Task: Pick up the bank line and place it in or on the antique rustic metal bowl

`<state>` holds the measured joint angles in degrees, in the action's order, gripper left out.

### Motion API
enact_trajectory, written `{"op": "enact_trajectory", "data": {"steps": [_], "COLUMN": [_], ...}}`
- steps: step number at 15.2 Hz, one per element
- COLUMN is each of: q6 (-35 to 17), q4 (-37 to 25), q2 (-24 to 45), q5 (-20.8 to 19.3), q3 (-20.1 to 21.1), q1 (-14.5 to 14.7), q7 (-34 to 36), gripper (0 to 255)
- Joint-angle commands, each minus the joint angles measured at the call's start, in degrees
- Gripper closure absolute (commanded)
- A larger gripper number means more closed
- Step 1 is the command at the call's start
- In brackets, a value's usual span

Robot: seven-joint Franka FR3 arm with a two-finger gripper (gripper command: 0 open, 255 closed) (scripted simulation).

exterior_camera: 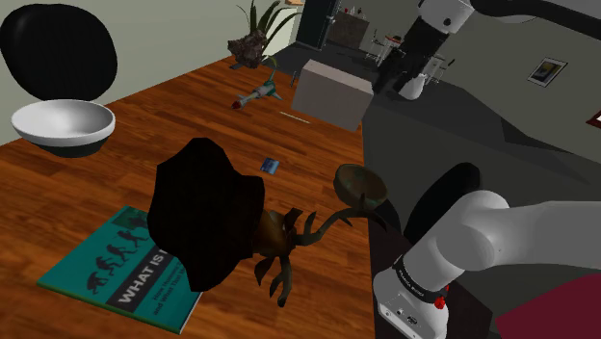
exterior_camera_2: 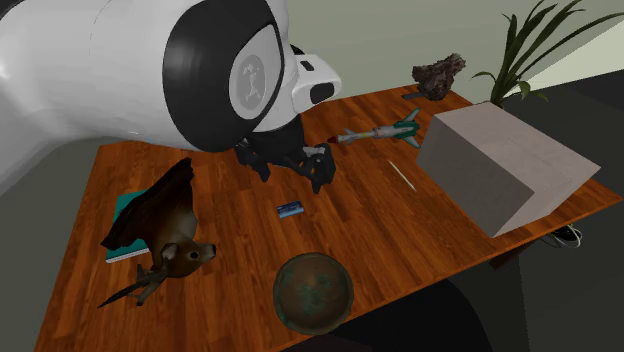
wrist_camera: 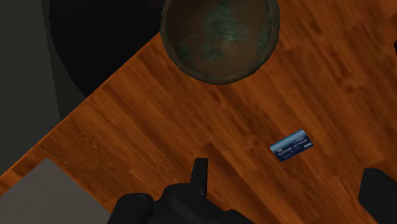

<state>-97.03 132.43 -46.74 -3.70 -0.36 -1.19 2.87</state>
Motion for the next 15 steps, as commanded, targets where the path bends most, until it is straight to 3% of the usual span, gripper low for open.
{"op": "enact_trajectory", "data": {"steps": [1,15], "q6": [0.00,-6.08], "q4": [0.00,-9.32], "q2": [0.00,32.47], "q5": [0.00,10.84], "q3": [0.00,3.08], "q1": [0.00,-2.04], "q7": [0.00,19.94], "gripper": [0,0]}}
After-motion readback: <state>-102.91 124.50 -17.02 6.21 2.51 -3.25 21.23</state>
